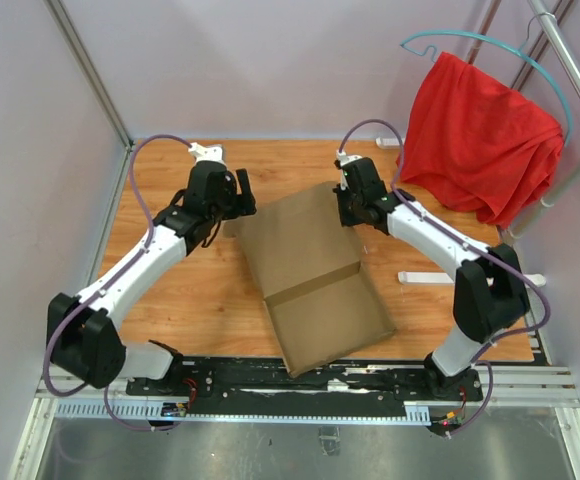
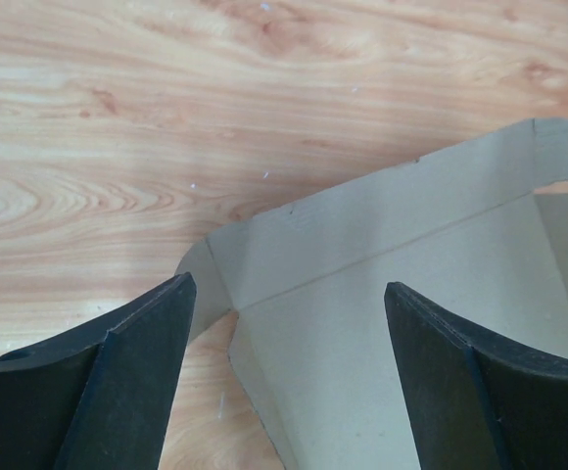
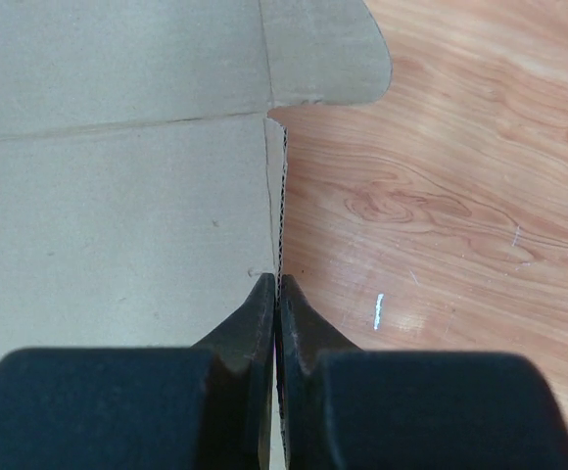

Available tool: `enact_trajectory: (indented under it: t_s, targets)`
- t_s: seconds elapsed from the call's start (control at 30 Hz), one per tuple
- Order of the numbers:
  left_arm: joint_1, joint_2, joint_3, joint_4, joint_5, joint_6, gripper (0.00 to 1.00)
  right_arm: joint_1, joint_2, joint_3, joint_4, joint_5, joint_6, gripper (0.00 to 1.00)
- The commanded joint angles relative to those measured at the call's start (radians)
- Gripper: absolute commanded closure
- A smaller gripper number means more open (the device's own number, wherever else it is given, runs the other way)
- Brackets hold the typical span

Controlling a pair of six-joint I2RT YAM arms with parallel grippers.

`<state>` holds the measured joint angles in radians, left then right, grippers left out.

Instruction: Fold the paper box

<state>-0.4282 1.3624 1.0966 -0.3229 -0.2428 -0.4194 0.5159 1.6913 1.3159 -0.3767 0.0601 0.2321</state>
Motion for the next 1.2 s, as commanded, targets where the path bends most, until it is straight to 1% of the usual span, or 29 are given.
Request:
enact_trajectory:
  t_s: [0.0, 0.17, 0.3, 0.4, 0.53, 0.7, 0.83, 0.93, 1.0, 1.07, 1.17]
  targets:
    - [-0.004, -0.085, -0.059, 0.071, 0.036, 0.009, 0.16, -0.01, -0.123, -0.144, 0.23, 0.075, 0.065, 0.99]
    - [-0.004, -0.16, -0.136, 0.146, 0.049, 0.009, 0.18, -0.01, -0.272, -0.348, 0.467, 0.088, 0.092, 0.99]
    - [-0.004, -0.171, -0.147, 0.162, 0.063, 0.013, 0.19, -0.01, -0.399, -0.555, 0.739, 0.082, 0.078, 0.99]
    - [-0.004, -0.175, -0.145, 0.169, 0.083, 0.023, 0.21, -0.01, -0.47, -0.641, 0.844, 0.085, 0.059, 0.99]
    - [-0.004, -0.194, -0.142, 0.187, 0.108, 0.041, 0.22, -0.01, -0.53, -0.689, 0.905, 0.041, 0.022, 0.99]
    - [-0.004, -0.226, -0.143, 0.208, 0.154, 0.082, 0.25, -0.01, -0.613, -0.758, 0.967, 0.004, 0.024, 0.99]
    - [-0.004, -0.243, -0.142, 0.222, 0.218, 0.117, 0.28, -0.01, -0.674, -0.777, 0.942, -0.002, 0.026, 0.99]
    - [-0.004, -0.248, -0.139, 0.222, 0.242, 0.133, 0.33, -0.01, -0.696, -0.784, 0.927, -0.001, 0.023, 0.99]
    - [-0.005, -0.243, -0.142, 0.219, 0.231, 0.138, 0.39, -0.01, -0.705, -0.788, 0.92, 0.003, 0.021, 0.99]
    - [-0.004, -0.229, -0.142, 0.202, 0.193, 0.138, 0.4, -0.01, -0.709, -0.791, 0.918, 0.004, 0.024, 0.99]
    - [-0.004, -0.191, -0.125, 0.152, 0.078, 0.122, 0.4, -0.01, -0.713, -0.794, 0.915, 0.004, 0.024, 0.99]
